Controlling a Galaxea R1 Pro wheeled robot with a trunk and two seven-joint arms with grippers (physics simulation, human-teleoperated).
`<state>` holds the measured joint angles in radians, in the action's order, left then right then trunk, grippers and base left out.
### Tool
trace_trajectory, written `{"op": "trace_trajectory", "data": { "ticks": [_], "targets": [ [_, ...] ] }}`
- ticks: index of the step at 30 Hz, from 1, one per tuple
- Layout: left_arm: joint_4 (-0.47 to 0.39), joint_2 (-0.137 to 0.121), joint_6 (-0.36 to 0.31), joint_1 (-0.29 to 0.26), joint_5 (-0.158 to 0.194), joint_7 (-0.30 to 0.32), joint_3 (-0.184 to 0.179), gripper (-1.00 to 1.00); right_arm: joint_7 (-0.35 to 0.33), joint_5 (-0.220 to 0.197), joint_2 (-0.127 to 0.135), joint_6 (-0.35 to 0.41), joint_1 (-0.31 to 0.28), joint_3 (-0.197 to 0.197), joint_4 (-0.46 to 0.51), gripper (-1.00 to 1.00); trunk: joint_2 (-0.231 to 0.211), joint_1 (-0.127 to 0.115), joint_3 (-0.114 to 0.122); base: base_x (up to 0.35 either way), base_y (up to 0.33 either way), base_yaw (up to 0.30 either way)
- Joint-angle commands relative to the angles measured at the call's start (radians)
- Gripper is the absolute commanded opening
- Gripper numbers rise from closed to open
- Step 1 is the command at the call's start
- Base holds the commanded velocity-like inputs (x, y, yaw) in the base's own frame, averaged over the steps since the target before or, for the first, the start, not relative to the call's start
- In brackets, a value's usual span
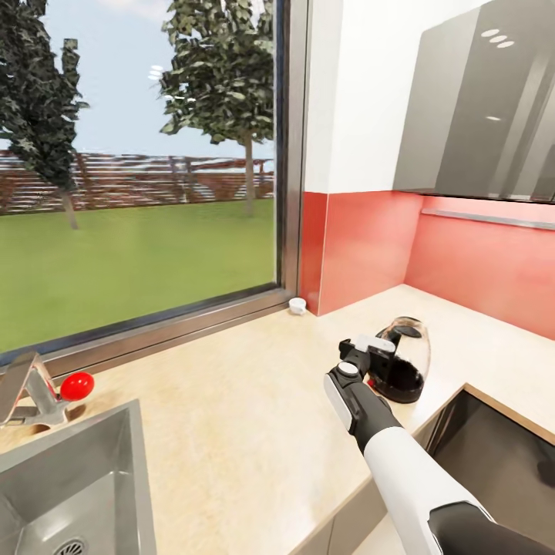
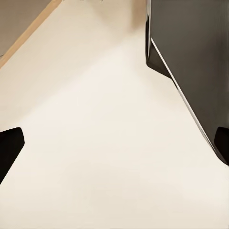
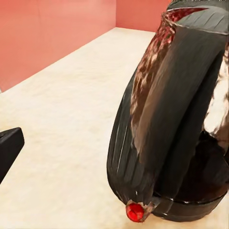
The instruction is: Set up a coffee station on the kitchen countertop: keep the coffee maker on the countertop, move the bottle of coffee from the kitchen shelf to the counter next to the coffee maker, place a paper coffee filter on top of the coffee maker, put the saucer next to the coffee maker with the coffee cup on the saucer, and place the electric kettle next to the coffee maker.
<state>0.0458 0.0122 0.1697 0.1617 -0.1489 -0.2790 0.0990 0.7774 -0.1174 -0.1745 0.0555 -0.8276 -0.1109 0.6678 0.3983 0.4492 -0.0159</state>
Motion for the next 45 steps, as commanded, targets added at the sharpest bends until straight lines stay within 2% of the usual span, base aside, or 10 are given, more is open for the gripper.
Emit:
{"op": "trace_trajectory", "data": {
  "ticks": [1,37,38,45],
  "targets": [
    [0.002,0.0,0.005,-0.001,-0.011,-0.005,0.008,1.0,0.007,-0.004,0.0,0.006,-0.001,-0.003,0.001,1.0,0.002,0.001,-0.002,0.099,-0.074,0.0],
    [0.002,0.0,0.005,-0.001,-0.011,-0.005,0.008,1.0,0.013,-0.004,0.0,0.006,-0.001,-0.003,0.001,1.0,0.002,0.001,-0.002,0.036,-0.035,0.0],
    [0.002,0.0,0.005,-0.001,-0.011,-0.005,0.008,1.0,0.013,-0.005,0.003,0.006,-0.001,-0.003,0.001,-1.0,0.002,0.001,-0.002,0.0,0.0,0.0],
    [0.002,0.0,0.005,-0.001,-0.011,-0.005,0.01,1.0,0.013,-0.005,0.011,0.005,-0.001,-0.003,0.001,-1.0,0.002,0.001,-0.002,0.0,0.0,0.0]
  ]
}}
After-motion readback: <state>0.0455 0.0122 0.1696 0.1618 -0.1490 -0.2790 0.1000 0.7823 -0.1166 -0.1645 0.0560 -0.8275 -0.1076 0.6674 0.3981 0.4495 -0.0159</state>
